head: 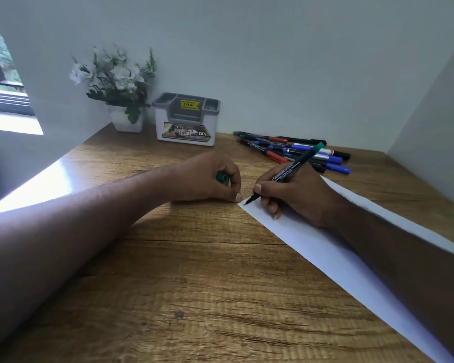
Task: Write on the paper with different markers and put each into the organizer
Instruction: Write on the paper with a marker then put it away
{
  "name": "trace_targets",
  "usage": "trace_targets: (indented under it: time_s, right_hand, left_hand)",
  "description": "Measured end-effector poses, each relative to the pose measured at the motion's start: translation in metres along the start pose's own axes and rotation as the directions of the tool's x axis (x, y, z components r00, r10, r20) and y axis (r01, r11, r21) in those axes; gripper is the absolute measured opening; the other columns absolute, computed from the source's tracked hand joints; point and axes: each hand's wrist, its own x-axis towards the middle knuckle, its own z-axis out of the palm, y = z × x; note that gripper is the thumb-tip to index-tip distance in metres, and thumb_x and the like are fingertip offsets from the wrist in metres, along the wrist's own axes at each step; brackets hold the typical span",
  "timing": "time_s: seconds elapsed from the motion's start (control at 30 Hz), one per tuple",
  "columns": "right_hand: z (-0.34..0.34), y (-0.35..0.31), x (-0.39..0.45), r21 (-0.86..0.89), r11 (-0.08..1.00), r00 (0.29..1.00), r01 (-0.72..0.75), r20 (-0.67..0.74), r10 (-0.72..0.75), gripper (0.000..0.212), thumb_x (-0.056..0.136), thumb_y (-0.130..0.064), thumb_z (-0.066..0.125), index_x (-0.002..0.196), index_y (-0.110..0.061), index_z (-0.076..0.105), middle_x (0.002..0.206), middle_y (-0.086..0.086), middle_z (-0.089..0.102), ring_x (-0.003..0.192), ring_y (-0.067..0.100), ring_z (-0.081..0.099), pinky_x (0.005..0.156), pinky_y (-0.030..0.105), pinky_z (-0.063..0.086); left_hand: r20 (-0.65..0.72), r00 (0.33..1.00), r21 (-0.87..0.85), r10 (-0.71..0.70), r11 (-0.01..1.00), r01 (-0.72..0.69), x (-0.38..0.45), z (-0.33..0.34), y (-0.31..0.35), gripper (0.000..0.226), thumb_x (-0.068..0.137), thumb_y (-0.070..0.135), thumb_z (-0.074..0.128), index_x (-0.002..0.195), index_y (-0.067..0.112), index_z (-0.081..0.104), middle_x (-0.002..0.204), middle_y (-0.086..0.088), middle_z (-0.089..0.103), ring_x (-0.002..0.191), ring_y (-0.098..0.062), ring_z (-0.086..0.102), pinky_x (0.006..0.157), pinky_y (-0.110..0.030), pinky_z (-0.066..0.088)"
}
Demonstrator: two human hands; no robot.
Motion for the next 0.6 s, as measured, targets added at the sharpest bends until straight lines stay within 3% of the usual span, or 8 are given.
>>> trace_targets:
  time_s: [0.23,0.6]
  right_hand:
    - [0.0005,-0.0006,0.001,0.023,1.0,0.999,0.006,-0.038,-0.005,0.011,0.084,0.003,0.065,0.083,0.014,0.065,0.055,0.015,0.063,0.038,0.018,0.055,0.04,0.025,0.048]
    - [0.0008,-0.0013,0.0005,-0.005,1.0,0.999,0.006,-0.033,-0.006,0.009,0.084,0.002,0.066,0.081,0.011,0.067,0.055,0.015,0.063,0.038,0.017,0.054,0.04,0.025,0.047]
  left_hand:
    - [-0.004,1.0,0.009,0.008,1.0,-0.008,-0.0001,-0.0008,-0.0001,0.01,0.077,0.031,0.076,0.08,0.024,0.071,0.079,0.013,0.066,0.073,0.0,0.058,0.067,-0.02,0.045]
    - [0.0,1.0,0.01,0.0,1.0,0.0,0.0013,0.0,-0.0022,0.007,0.078,0.031,0.076,0.082,0.027,0.071,0.075,0.018,0.064,0.068,0.004,0.056,0.06,-0.013,0.041]
